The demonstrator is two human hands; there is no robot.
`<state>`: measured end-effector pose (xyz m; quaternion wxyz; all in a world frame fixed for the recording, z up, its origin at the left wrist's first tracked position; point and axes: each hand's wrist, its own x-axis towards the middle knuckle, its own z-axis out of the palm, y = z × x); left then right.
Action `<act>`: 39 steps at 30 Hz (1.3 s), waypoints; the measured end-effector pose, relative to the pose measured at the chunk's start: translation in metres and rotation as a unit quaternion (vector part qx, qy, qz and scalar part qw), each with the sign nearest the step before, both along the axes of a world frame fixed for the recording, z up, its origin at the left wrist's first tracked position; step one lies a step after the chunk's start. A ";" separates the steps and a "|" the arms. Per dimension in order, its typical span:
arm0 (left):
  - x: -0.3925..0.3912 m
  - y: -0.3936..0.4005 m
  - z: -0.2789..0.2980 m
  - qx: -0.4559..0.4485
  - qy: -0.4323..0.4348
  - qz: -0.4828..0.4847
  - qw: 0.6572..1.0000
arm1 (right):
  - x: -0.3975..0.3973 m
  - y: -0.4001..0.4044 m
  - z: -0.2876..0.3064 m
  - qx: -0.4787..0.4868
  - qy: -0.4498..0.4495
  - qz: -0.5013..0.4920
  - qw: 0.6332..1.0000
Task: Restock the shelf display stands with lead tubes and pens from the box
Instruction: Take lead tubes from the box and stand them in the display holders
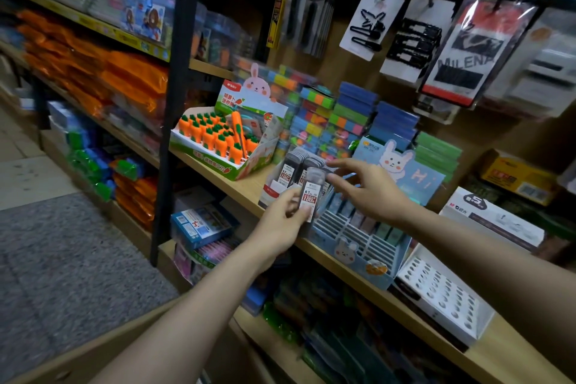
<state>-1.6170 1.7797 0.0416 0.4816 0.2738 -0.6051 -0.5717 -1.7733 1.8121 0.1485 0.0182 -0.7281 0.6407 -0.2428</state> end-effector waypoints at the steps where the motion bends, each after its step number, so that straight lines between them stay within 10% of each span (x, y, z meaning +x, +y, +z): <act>1: 0.001 -0.001 0.001 0.001 0.000 -0.005 1.000 | 0.006 0.000 0.000 0.003 -0.017 0.006 1.000; 6: 0.008 -0.011 0.005 0.002 -0.032 0.012 0.999 | 0.028 -0.014 0.004 -0.021 -0.055 0.007 0.998; 11: 0.032 -0.037 0.006 0.015 -0.068 0.264 0.962 | 0.035 -0.045 0.027 -0.144 -0.084 -0.038 0.985; 34: 0.017 -0.057 -0.014 -0.017 -0.088 0.156 0.984 | 0.046 -0.098 -0.025 -0.142 0.164 -0.048 0.975; 39: 0.026 -0.051 -0.013 -0.053 -0.081 0.177 0.979 | 0.039 -0.068 -0.005 -0.177 0.027 -0.021 0.984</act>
